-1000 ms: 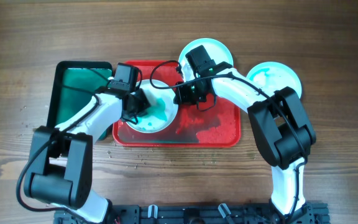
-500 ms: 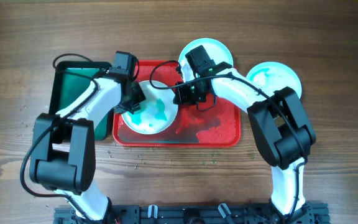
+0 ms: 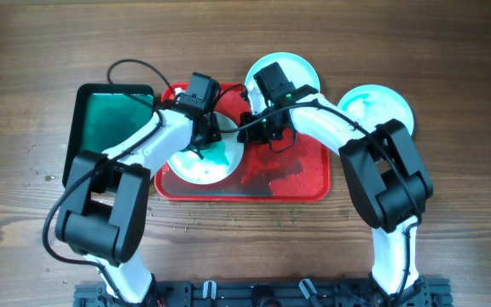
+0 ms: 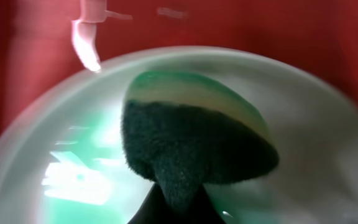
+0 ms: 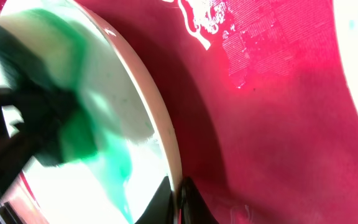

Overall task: Clean dirty plates on tray and stack at the side
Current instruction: 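Scrub the second plate with the sponge in the left gripper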

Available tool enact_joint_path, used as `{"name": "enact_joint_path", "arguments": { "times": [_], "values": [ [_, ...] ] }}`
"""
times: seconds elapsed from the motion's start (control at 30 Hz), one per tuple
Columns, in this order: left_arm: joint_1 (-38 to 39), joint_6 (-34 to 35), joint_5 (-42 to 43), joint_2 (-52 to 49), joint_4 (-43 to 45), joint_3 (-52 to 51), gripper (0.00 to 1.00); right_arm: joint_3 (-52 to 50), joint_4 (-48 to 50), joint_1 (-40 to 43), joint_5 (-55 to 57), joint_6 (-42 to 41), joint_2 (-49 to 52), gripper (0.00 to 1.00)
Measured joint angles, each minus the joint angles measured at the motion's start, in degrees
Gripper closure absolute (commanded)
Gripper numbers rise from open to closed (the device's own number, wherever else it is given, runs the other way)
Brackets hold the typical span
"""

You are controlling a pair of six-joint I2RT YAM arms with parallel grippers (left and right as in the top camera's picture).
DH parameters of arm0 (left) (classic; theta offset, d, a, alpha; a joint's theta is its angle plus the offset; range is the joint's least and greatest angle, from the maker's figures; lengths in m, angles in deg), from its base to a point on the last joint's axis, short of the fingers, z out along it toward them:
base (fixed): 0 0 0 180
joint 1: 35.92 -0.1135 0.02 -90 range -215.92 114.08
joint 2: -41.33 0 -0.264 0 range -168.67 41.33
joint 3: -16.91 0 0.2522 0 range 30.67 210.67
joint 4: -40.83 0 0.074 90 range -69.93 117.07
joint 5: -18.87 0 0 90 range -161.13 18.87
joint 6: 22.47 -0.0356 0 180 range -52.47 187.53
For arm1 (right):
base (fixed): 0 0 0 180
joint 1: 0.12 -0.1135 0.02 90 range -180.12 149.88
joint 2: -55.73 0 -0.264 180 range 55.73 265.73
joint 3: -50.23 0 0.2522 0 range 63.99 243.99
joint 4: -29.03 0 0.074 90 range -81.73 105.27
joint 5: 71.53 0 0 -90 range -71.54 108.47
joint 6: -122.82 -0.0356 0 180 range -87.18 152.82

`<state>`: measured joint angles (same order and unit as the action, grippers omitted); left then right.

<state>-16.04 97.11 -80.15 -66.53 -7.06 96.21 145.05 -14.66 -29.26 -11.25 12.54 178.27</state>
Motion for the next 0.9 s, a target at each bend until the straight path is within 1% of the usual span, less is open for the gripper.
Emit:
{"name": "enact_joint_path", "arguments": {
  "times": [0.07, 0.1, 0.17, 0.2, 0.27, 0.37, 0.4, 0.43, 0.5, 0.53, 0.57, 0.6, 0.73, 0.77, 0.83, 0.9],
  "values": [
    [-1.20, 4.59, -8.57, -0.24, -5.33, 0.15, 0.96, 0.00, 0.02, 0.00, -0.07, 0.00, 0.00, 0.96],
    [-2.10, 7.50, -10.36, -0.37, -8.85, 0.15, 0.96, 0.00, 0.17, -0.13, -0.26, 0.00, 0.00, 0.96],
    [-2.51, 10.14, -8.46, -0.37, -12.63, 0.24, 0.96, 0.00, 0.35, -0.46, -0.57, 0.04, 0.04, 0.96],
    [-2.54, 10.19, -5.09, -0.26, -13.70, 0.33, 0.96, 0.00, 0.33, -0.44, -0.55, 0.22, 0.04, 0.96],
    [-2.69, 6.75, 3.15, 0.20, -13.62, 0.44, 0.96, 0.00, 0.15, -0.28, -0.50, 0.46, 0.04, 0.96],
    [-0.37, -3.39, 19.50, 0.24, -13.09, 0.39, 0.96, 0.00, -0.02, 0.00, -0.76, 0.68, 0.04, 0.96],
    [1.84, -7.39, 26.25, -0.17, -12.81, 0.09, 0.96, 0.00, -0.24, 0.24, -1.05, 0.68, 0.04, 0.96],
    [3.76, -10.43, 30.45, -0.48, -12.13, -0.24, 0.96, 0.00, -0.57, 0.42, -1.18, 0.85, 0.04, 0.96],
    [5.57, -13.16, 34.14, -0.70, -9.62, -0.39, 0.96, -0.02, -0.87, 0.87, -1.36, 1.57, 0.04, 0.96],
    [6.19, -13.86, 34.42, -0.72, -8.44, -0.50, 0.96, -0.02, -0.90, 1.18, -1.33, 1.81, 0.04, 0.96],
    [6.51, -13.81, 33.53, -0.72, -6.71, -0.72, 0.96, -0.02, -0.70, 1.62, -1.33, 2.23, 0.04, 0.96],
    [6.99, -11.85, 30.75, -0.74, -5.38, -0.74, 0.96, -0.02, -0.57, 1.77, -1.31, 2.40, 0.04, 0.96],
    [7.21, -1.51, 19.96, 0.02, -4.24, -0.55, 0.96, 0.00, 0.17, 1.77, -1.14, 2.34, 0.04, 0.96],
    [5.97, 2.75, 15.21, 0.20, -3.28, -0.37, 0.96, 0.00, 0.39, 1.75, -1.16, 1.97, 0.04, 0.96],
    [3.63, 6.47, 9.60, 0.17, -2.64, 0.04, 0.96, 0.00, 0.37, 1.75, -1.18, 1.64, 0.04, 0.96],
    [0.15, 8.72, 4.87, 0.17, -3.06, 0.11, 0.96, 0.00, 0.00, 1.62, -1.09, 0.98, 0.04, 0.96]
  ]
}}
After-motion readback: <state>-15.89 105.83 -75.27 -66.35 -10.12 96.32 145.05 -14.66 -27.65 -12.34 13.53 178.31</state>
